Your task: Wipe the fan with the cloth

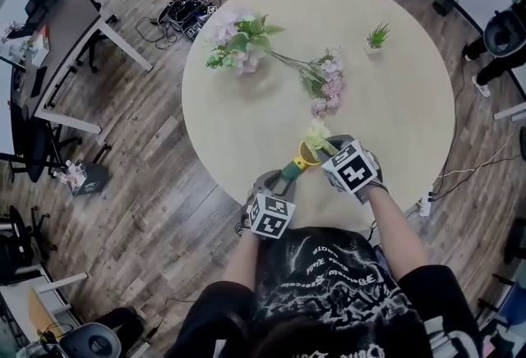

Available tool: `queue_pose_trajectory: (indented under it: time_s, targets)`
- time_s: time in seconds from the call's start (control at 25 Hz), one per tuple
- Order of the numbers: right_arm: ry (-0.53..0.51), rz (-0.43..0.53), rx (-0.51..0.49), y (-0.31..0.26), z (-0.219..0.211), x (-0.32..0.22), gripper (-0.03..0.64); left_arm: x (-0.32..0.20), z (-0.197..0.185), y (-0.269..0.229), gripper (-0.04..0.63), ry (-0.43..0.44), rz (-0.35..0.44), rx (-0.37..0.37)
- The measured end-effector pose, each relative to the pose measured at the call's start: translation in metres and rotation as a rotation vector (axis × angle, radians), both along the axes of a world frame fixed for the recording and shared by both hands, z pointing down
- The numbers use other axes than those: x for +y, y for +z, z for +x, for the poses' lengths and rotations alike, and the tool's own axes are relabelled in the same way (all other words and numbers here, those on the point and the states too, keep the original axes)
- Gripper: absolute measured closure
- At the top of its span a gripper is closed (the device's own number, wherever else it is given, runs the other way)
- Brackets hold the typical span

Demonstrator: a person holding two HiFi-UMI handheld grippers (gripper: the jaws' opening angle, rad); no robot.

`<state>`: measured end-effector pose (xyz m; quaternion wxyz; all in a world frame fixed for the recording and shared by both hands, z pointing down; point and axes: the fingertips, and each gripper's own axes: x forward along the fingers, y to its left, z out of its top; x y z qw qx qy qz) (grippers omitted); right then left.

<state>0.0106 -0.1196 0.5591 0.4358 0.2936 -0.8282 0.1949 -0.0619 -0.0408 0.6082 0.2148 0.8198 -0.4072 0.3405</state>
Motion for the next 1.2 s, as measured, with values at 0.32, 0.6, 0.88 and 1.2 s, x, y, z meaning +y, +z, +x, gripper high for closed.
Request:
queue_pose_trajectory:
  time_s: [0.32, 0.6, 0.88, 1.2]
  targets:
    - [0.034, -0.109, -0.019, 0.007, 0.002, 0.001, 0.566, -0.006, -0.002, 0.001, 0.416, -0.010, 0.000, 0.010]
    - [-0.163, -0.017, 0.117, 0.001, -0.012, -0.004, 0.566, -0.006, -0.001, 0.001, 0.420, 0.037, -0.014, 0.001]
    - [-0.209, -0.103, 0.022, 0.001, -0.043, 0.018, 0.565, -0.006, -0.002, 0.002, 0.419, -0.001, -0.005, 0.007]
    - [-0.147, -0.232, -0.114, 0.006, -0.048, 0.033, 0.565, -0.009, 0.001, -0.001, 0.376, -0.017, -0.007, 0.013]
